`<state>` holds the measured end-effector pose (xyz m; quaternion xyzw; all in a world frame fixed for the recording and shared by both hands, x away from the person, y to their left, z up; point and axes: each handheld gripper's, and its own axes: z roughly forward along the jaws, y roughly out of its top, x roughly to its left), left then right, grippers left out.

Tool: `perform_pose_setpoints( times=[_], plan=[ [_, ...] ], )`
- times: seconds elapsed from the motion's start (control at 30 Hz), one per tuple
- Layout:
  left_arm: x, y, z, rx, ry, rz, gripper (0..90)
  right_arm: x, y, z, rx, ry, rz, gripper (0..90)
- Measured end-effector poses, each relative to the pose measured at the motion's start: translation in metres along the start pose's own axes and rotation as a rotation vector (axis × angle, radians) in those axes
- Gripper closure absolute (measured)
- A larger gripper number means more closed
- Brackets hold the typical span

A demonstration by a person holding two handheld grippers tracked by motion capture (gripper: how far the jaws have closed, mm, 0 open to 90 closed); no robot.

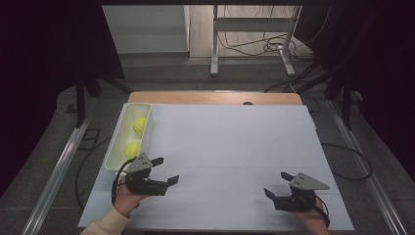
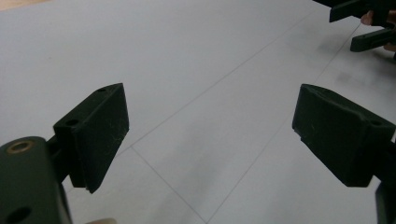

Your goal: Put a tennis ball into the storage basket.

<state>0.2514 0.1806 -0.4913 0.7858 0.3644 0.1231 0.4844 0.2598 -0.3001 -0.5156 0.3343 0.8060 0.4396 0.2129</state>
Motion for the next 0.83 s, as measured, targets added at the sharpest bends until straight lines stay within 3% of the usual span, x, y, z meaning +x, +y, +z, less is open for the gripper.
perform_pose_setpoints(
  times=[0.3, 0.83],
  plan=[
    [0.0, -0.019, -0.006, -0.002, 0.022, -0.023, 10.9, 0.002, 0.003, 0.006, -0.002, 0.01, -0.003, 13.5],
    [0.003, -0.022, -0.001, 0.006, 0.033, -0.028, 10.4, 0.002, 0.002, 0.006, 0.005, 0.018, -0.011, 13.4]
  ],
)
